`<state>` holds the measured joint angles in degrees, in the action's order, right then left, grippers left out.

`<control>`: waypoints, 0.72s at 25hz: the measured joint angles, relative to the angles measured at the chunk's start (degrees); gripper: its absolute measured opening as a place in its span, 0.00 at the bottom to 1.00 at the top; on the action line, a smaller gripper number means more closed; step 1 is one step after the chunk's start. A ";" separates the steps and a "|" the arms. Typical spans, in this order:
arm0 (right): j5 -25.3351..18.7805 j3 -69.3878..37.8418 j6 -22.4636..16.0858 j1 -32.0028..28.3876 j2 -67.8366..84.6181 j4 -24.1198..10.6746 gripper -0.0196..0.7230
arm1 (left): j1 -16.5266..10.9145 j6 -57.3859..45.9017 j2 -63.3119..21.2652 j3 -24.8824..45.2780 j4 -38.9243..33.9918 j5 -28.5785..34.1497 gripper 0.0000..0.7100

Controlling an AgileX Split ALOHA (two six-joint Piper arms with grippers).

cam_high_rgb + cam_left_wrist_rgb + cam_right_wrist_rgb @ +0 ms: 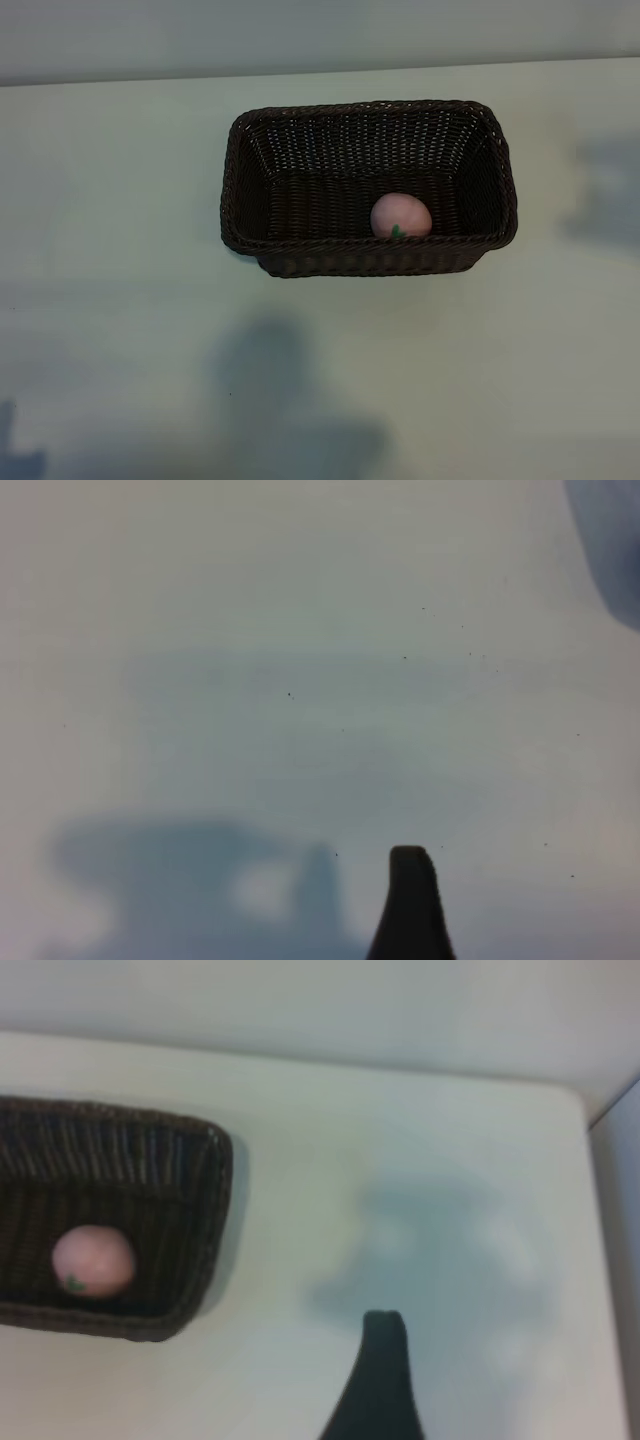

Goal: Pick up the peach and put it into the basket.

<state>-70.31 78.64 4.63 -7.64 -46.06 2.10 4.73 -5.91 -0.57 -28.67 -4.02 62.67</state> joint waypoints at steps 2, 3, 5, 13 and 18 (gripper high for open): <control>-0.07 -1.56 0.13 0.00 4.48 -1.42 0.83 | 0.00 0.00 0.00 0.00 0.00 0.00 0.78; -0.07 -2.45 -0.06 0.00 6.56 -2.51 0.83 | 0.00 0.00 0.00 0.00 0.00 0.00 0.78; -0.07 -3.88 -0.61 0.00 10.17 -4.01 0.83 | 0.00 0.00 0.00 0.00 0.00 0.00 0.78; 2.20 -13.31 -2.72 1.08 23.05 -5.25 0.83 | 0.00 0.00 0.00 0.00 0.00 0.00 0.78; 4.51 -22.74 -3.72 3.05 30.52 -5.39 0.83 | 0.00 0.00 0.00 0.00 0.00 0.00 0.78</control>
<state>-65.80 55.90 0.92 -4.59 -15.55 -3.29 4.73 -5.91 -0.57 -28.67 -4.02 62.67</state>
